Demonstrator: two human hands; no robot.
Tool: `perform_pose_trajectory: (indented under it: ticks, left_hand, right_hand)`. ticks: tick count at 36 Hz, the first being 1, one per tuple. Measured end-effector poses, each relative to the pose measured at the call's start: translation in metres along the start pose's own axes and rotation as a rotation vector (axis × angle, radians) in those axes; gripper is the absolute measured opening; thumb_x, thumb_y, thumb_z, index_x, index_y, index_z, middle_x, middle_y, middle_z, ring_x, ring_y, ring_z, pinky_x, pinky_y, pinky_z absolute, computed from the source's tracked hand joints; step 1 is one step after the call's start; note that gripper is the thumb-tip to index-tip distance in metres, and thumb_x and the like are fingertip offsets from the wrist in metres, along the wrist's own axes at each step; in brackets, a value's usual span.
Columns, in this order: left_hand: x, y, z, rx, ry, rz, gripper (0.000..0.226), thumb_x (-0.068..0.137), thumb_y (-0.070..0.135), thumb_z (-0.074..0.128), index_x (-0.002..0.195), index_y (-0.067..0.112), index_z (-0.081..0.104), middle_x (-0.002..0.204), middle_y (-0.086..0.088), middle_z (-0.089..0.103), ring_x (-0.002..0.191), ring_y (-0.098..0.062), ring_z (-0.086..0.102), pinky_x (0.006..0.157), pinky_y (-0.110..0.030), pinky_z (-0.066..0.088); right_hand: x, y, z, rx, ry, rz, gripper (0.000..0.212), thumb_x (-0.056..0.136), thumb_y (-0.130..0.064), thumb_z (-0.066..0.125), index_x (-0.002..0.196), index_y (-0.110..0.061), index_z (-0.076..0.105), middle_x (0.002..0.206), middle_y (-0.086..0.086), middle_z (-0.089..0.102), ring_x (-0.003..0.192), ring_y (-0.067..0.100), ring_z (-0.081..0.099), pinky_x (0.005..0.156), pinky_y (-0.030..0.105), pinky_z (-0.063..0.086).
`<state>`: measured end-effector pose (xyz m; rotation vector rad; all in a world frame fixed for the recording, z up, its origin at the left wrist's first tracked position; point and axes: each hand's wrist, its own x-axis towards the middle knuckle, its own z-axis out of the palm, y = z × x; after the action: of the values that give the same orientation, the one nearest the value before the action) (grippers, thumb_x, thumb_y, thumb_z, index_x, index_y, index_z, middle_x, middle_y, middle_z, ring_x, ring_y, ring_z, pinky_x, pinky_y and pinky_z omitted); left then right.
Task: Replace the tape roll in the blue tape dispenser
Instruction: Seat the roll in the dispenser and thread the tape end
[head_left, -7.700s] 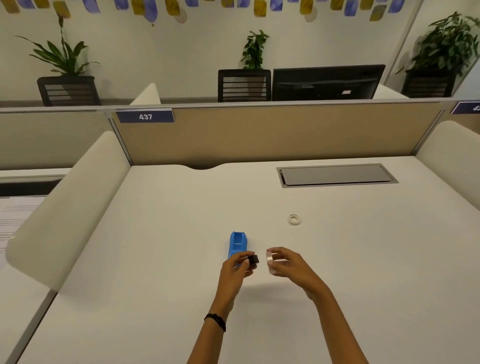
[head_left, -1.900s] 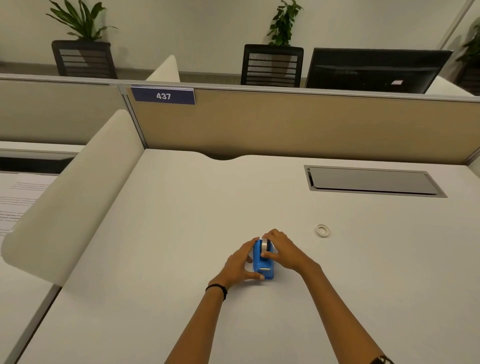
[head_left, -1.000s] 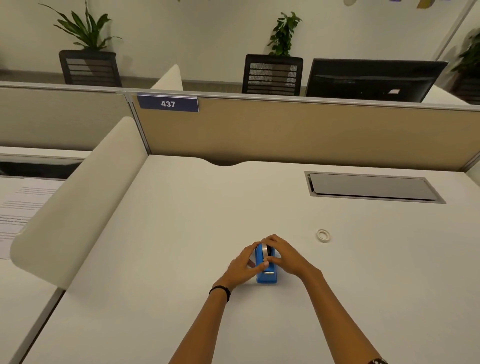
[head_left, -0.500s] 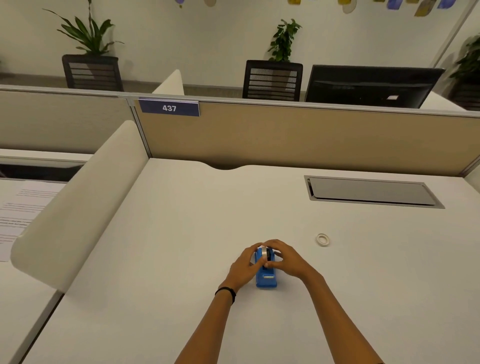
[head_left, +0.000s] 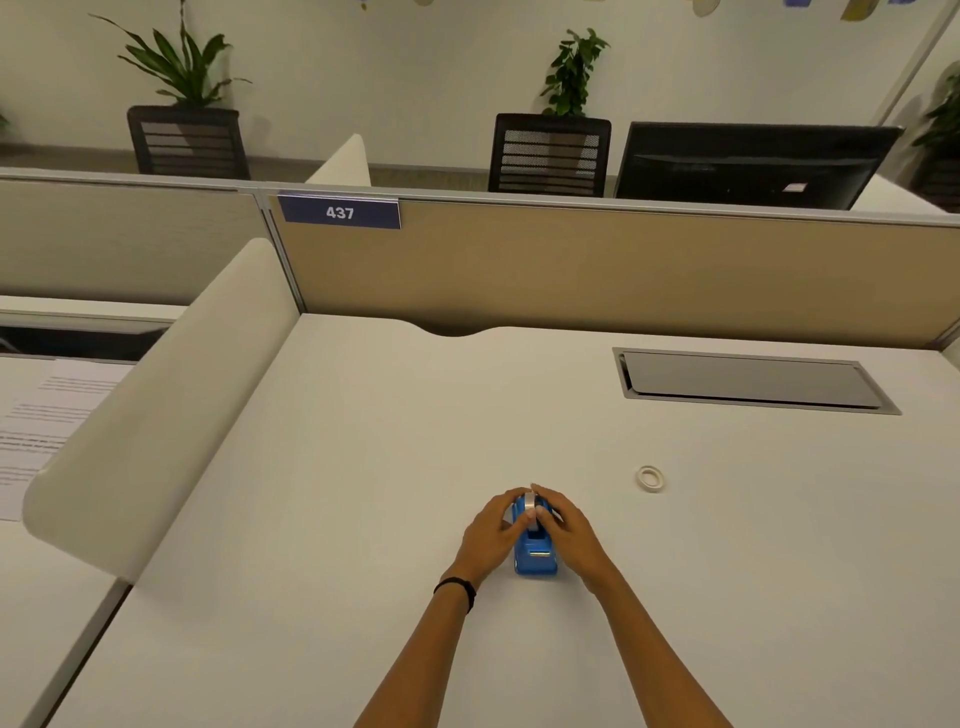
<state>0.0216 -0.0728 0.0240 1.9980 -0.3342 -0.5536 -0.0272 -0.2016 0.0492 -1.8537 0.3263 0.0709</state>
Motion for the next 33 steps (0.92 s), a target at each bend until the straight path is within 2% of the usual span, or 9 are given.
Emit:
perform_pose_trajectory:
  ticks: [4, 7, 10, 16, 25, 30, 33]
  left_hand:
    - [-0.001, -0.001, 0.001, 0.018, 0.015, 0.008, 0.048, 0.091, 0.046, 0.047, 0.134, 0.026, 0.041, 0.135, 0.003, 0.05, 0.107, -0.02, 0.058, 0.099, -0.035, 0.047]
    - [-0.001, -0.002, 0.002, 0.026, 0.034, 0.014, 0.047, 0.09, 0.044, 0.05, 0.132, 0.025, 0.042, 0.13, 0.003, 0.054, 0.096, -0.022, 0.06, 0.087, -0.024, 0.048]
    - [-0.001, -0.003, 0.004, 0.035, 0.041, 0.024, 0.045, 0.09, 0.043, 0.05, 0.131, 0.026, 0.042, 0.128, 0.003, 0.054, 0.081, -0.01, 0.056, 0.078, -0.015, 0.045]
    - [0.001, -0.008, 0.003, 0.036, 0.036, 0.027, 0.046, 0.089, 0.047, 0.05, 0.13, 0.03, 0.041, 0.131, 0.005, 0.052, 0.088, -0.012, 0.059, 0.079, -0.017, 0.046]
    - [0.001, -0.009, 0.006, 0.045, 0.038, 0.035, 0.048, 0.089, 0.047, 0.048, 0.133, 0.029, 0.039, 0.135, 0.002, 0.05, 0.092, -0.011, 0.058, 0.081, -0.018, 0.046]
    - [-0.001, -0.01, 0.005, 0.035, 0.032, 0.039, 0.05, 0.089, 0.046, 0.051, 0.135, 0.031, 0.038, 0.134, 0.003, 0.051, 0.094, -0.014, 0.061, 0.082, -0.02, 0.048]
    - [-0.003, -0.01, 0.006, 0.027, 0.042, 0.043, 0.051, 0.089, 0.043, 0.052, 0.136, 0.03, 0.038, 0.133, 0.003, 0.052, 0.095, -0.016, 0.062, 0.083, -0.022, 0.049]
  right_hand:
    - [-0.001, 0.004, 0.008, -0.004, 0.046, -0.006, 0.038, 0.097, -0.013, 0.039, 0.134, -0.009, 0.038, 0.133, 0.01, 0.048, 0.116, 0.018, 0.049, 0.097, 0.027, 0.042]
    - [0.002, 0.007, 0.007, 0.016, 0.102, 0.007, 0.033, 0.097, -0.009, 0.038, 0.129, -0.005, 0.045, 0.131, 0.013, 0.052, 0.116, 0.024, 0.052, 0.097, 0.03, 0.043]
    - [0.006, 0.01, 0.001, -0.02, 0.138, 0.021, 0.029, 0.095, -0.002, 0.039, 0.122, -0.001, 0.052, 0.124, 0.017, 0.057, 0.112, 0.03, 0.056, 0.093, 0.029, 0.044]
    - [0.016, 0.009, -0.007, -0.104, 0.103, 0.02, 0.028, 0.096, -0.003, 0.038, 0.118, 0.0, 0.055, 0.121, 0.018, 0.06, 0.11, 0.03, 0.056, 0.093, 0.028, 0.042]
    - [0.011, 0.004, -0.002, -0.077, 0.131, 0.043, 0.028, 0.095, -0.004, 0.039, 0.119, -0.001, 0.054, 0.123, 0.017, 0.058, 0.11, 0.029, 0.055, 0.095, 0.033, 0.044]
    - [0.007, 0.0, -0.005, -0.069, 0.13, 0.033, 0.027, 0.094, -0.004, 0.043, 0.118, -0.002, 0.054, 0.123, 0.016, 0.059, 0.11, 0.027, 0.055, 0.093, 0.028, 0.043]
    - [0.005, -0.002, -0.006, -0.078, 0.128, 0.017, 0.024, 0.094, -0.005, 0.044, 0.114, -0.004, 0.057, 0.119, 0.015, 0.061, 0.102, 0.019, 0.055, 0.089, 0.025, 0.042]
